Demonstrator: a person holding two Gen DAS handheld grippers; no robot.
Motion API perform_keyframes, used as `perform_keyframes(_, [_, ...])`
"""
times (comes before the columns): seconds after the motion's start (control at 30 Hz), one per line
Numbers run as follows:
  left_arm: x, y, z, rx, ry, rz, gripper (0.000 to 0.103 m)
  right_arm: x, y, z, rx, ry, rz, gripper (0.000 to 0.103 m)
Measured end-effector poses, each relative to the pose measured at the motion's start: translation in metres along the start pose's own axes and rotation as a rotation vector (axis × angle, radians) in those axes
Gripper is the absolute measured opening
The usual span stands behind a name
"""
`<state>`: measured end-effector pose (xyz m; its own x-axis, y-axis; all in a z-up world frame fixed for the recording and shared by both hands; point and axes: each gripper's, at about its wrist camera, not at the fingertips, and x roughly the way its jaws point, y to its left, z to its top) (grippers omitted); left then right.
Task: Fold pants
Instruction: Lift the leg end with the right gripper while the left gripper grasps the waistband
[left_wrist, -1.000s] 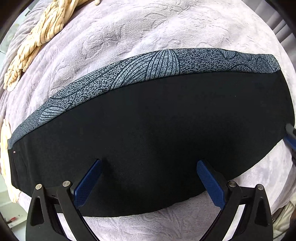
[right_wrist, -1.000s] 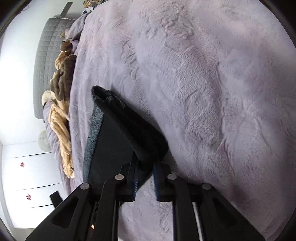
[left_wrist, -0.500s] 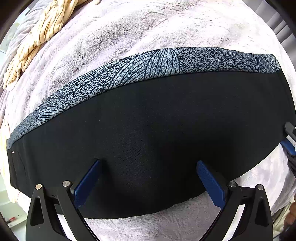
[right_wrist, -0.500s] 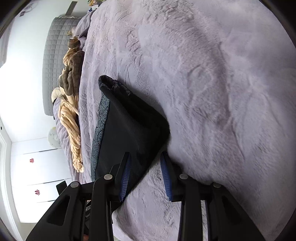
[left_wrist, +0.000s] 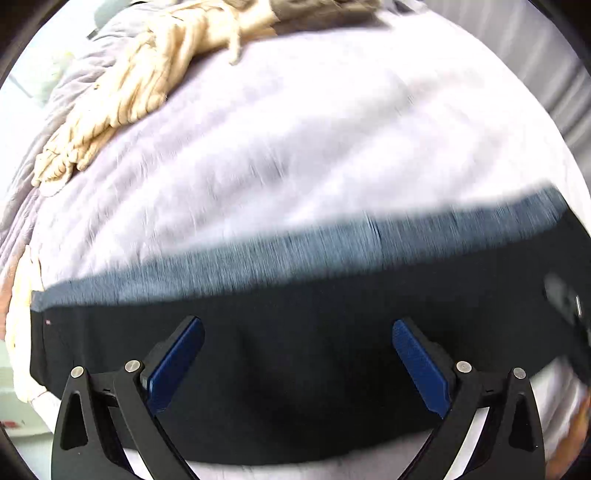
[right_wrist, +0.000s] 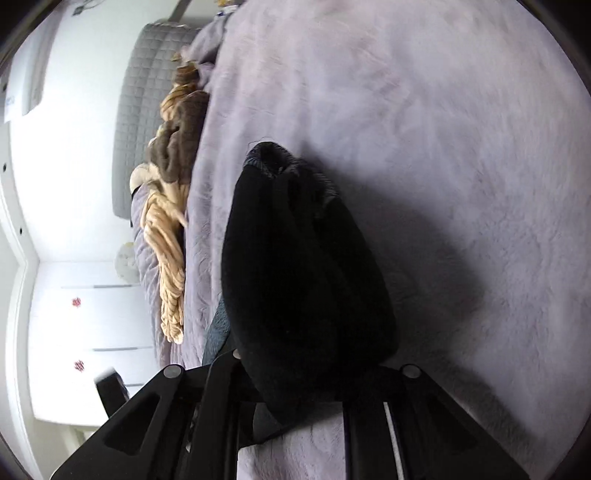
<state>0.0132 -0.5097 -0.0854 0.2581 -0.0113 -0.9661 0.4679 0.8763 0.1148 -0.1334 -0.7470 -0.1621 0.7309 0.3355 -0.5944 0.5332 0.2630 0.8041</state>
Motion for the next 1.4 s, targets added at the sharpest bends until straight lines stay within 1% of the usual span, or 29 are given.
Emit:
perform_keyframes(0.1, [0.030,0.000,0.021,-0.028,0.019,0.047,0.103,-0.005,0.014,-0.003,-0.050,-0.005,0.004,0.014])
perform_keyframes(0.13, [0.048,-0.003,0.024,-0.017,0.038,0.050,0.103,-0.005,0.017,-0.003,-0.058,-0.007,0.005,0.014])
perform_keyframes(0.2, [0.069,-0.007,0.023,0.014,0.069,0.047,0.103,-0.006,0.021,-0.004,-0.073,-0.007,0.007,0.013])
perform_keyframes(0.27, [0.062,-0.007,0.023,0.036,0.058,0.051,0.103,-0.003,0.021,-0.003,-0.085,-0.003,0.004,0.013])
perform_keyframes(0.37, [0.037,-0.003,0.016,0.068,0.041,0.063,0.103,-0.001,0.024,0.000,-0.088,-0.014,-0.002,0.014])
perform_keyframes(0.43, [0.019,0.003,0.000,0.073,0.020,0.034,0.103,-0.003,0.027,-0.001,-0.089,-0.018,0.003,0.014])
perform_keyframes(0.5, [0.011,0.004,-0.024,0.091,0.027,0.006,0.103,-0.006,0.036,-0.004,-0.115,-0.019,-0.004,0.014])
perform_keyframes(0.53, [0.012,0.001,-0.036,0.113,0.036,0.006,0.103,-0.011,0.041,-0.007,-0.135,-0.022,-0.010,0.013])
perform_keyframes(0.6, [0.019,-0.009,-0.049,0.162,0.063,0.005,0.103,-0.013,0.051,-0.011,-0.156,-0.031,-0.015,0.013])
perform_keyframes(0.67, [0.021,-0.008,-0.067,0.152,0.033,0.001,0.103,-0.015,0.062,-0.016,-0.174,-0.043,-0.019,0.014])
perform_keyframes(0.73, [0.028,-0.007,-0.068,0.153,0.042,-0.029,0.103,-0.012,0.076,-0.022,-0.209,-0.045,-0.040,0.014])
perform_keyframes(0.8, [0.029,-0.002,-0.065,0.151,0.074,-0.071,0.103,-0.011,0.090,-0.030,-0.250,-0.053,-0.068,0.013])
perform_keyframes(0.87, [0.025,0.005,-0.062,0.169,0.106,-0.115,0.103,-0.011,0.106,-0.037,-0.282,-0.070,-0.090,0.013])
perform_keyframes(0.9, [0.019,0.012,-0.062,0.181,0.101,-0.131,0.103,-0.012,0.114,-0.040,-0.296,-0.079,-0.099,0.013])
perform_keyframes(0.97, [0.005,0.030,-0.065,0.186,0.068,-0.158,0.103,-0.012,0.131,-0.047,-0.325,-0.093,-0.119,0.013])
perform_keyframes(1.03, [-0.006,0.053,-0.070,0.182,0.048,-0.180,0.103,-0.009,0.149,-0.057,-0.356,-0.100,-0.144,0.013])
perform_keyframes(1.07, [-0.005,0.069,-0.071,0.176,0.045,-0.188,0.103,-0.008,0.157,-0.064,-0.377,-0.102,-0.157,0.014])
perform_keyframes(1.2, [-0.002,0.132,-0.085,0.089,0.079,-0.184,0.103,0.012,0.196,-0.095,-0.464,-0.082,-0.201,0.014])
perform_keyframes(1.3, [0.003,0.177,-0.095,0.018,0.090,-0.154,0.103,0.052,0.223,-0.126,-0.567,-0.015,-0.239,0.015])
perform_keyframes(1.33, [0.005,0.193,-0.098,-0.012,0.101,-0.145,0.103,0.073,0.231,-0.142,-0.612,0.023,-0.262,0.015])
perform_keyframes(1.4, [0.010,0.220,-0.105,-0.064,0.119,-0.125,0.103,0.108,0.238,-0.165,-0.654,0.083,-0.302,0.015])
